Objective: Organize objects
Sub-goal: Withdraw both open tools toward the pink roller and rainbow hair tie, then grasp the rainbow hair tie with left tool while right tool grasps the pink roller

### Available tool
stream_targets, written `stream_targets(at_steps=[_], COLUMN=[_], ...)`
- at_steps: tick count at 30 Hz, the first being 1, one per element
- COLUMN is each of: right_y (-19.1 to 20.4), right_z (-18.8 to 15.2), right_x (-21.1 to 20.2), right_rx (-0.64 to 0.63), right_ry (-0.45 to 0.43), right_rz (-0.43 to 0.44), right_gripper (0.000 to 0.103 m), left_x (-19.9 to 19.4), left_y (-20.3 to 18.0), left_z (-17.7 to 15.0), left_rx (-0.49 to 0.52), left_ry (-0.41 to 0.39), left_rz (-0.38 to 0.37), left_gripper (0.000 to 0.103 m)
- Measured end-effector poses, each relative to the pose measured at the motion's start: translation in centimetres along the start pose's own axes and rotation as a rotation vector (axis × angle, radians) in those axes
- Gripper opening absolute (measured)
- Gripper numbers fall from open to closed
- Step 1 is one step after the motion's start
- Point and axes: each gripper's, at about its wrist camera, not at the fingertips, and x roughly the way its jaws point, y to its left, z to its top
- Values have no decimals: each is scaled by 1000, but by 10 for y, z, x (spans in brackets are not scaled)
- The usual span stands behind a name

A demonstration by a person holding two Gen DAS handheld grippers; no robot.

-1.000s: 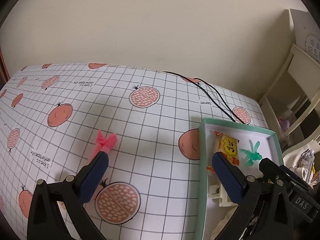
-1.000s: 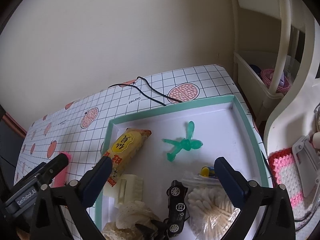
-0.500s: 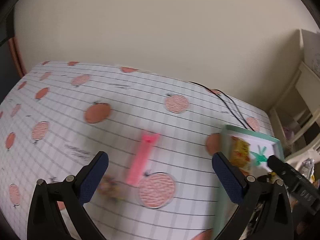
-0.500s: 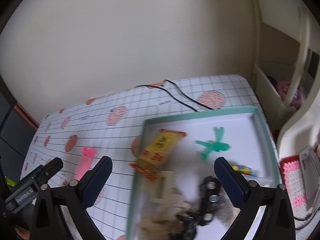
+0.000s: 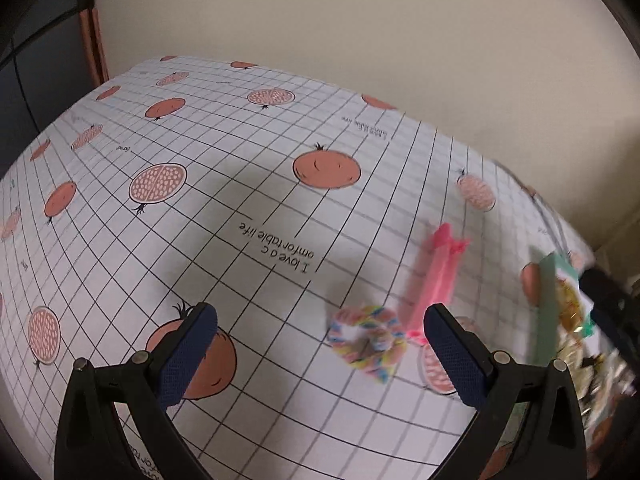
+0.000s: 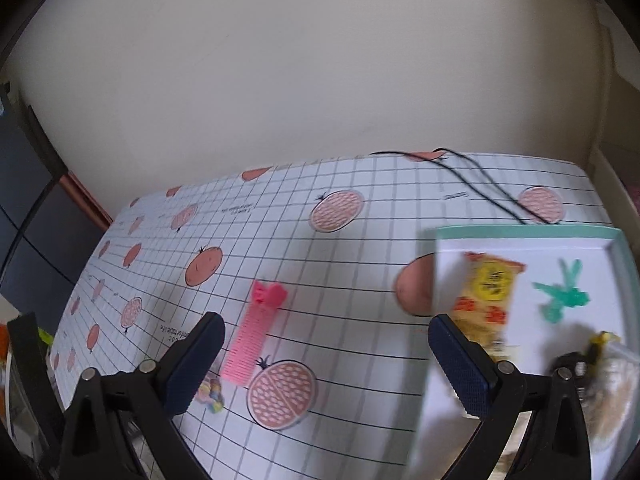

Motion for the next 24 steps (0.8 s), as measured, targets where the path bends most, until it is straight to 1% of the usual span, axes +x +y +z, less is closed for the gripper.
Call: stream_targets(at_steps=[2, 5, 8, 12, 14, 16, 18, 20, 22, 23, 24], right_y=[7, 17, 25, 37, 44, 50, 54, 59, 64, 65, 67], right_z=[-2, -5, -8, -14, -18, -22, -24, -27, -28, -28, -29], right_x=[10, 25, 38, 51, 59, 67, 73, 78, 83, 85, 86], right_rx=[-7, -18, -28, -62, -83, -99, -105, -110, -116, -119, -122], right_ry=[19, 43, 61, 89, 105, 118, 129, 139, 144, 146, 148], right_rz=[6, 4, 10, 12, 9, 8, 12, 16, 11, 5, 0], right_gripper=[101, 98, 94, 89, 87, 85, 83, 81, 79, 77, 76], left_x=[6, 12, 16, 24, 27, 29, 30, 31, 33, 35, 36], left_y=[-3, -9, -14, -15, -12, -9, -6, -4, -2, -1, 0], left_z=[-4, -8, -12, -14, -14, -14, -14, -14, -13, -13, -13], left_rx=[30, 84, 128, 138, 134, 134, 132, 130, 129, 128, 127], left_ry=[6, 17, 13, 27, 27, 28, 31, 31, 42, 46, 50], left_rz=[14, -8, 11, 15, 21, 25, 30, 34, 39, 40, 41], left_gripper=[103, 103, 103, 102, 100, 92, 91, 88, 76, 74, 69])
